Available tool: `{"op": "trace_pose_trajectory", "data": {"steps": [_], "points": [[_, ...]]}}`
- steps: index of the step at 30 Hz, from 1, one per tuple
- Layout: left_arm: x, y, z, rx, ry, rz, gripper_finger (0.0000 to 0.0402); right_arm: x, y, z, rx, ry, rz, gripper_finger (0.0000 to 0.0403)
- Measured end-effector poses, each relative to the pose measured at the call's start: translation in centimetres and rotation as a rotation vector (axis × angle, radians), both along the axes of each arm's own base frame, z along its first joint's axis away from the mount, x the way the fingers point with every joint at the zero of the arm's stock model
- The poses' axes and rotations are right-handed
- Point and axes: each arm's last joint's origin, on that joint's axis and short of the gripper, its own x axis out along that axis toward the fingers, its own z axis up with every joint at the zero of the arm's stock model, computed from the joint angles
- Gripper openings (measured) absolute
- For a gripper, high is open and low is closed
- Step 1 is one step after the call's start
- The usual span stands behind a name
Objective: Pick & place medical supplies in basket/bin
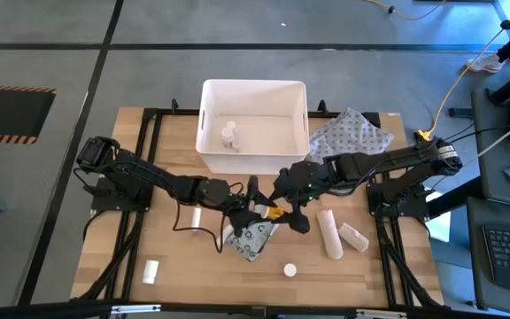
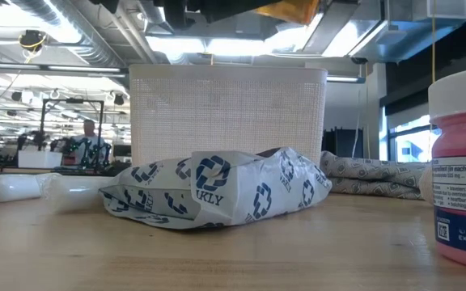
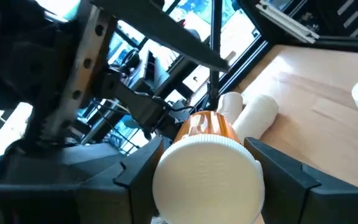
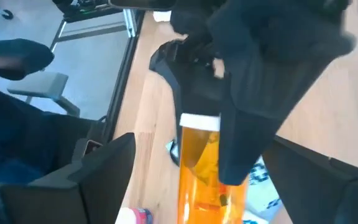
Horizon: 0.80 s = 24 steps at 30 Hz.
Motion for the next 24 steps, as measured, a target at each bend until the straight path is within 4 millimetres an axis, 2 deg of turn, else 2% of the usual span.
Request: {"op": "trace_pose_trajectory", "data": {"steps": [3, 10, 14, 20, 24], "points": [[-0.1, -0.1, -0.3, -0.007, 0.027, 0.021, 0.0209, -0.1, -0.7, 0.8, -0.054, 0.007, -0.048, 0.0347], [-0.3, -0.7, -0.5, -0.012, 0.05, 0.08, 0.0209, -1.5, -2.7, 1.4, -0.25, 0.154, -0.251, 0.0347], [-0.7, -0.3, 0.1, -0.033, 0.048, 0.167, 0.0209, -2.9, -2.9, 1.4, -0.284, 0.184, -0.248, 0.0347], [-1.9, 0.9, 2.1, -0.085, 0.019, 0.269, 0.0209, -6.3, -3.0, 1.8, -0.238, 0.033, -0.259, 0.0347], [-3.2, 2.4, 4.4, -0.143, -0.052, 0.386, 0.0209, -9.1, -2.6, 0.8, -0.163, -0.068, -0.272, 0.0347]]}}
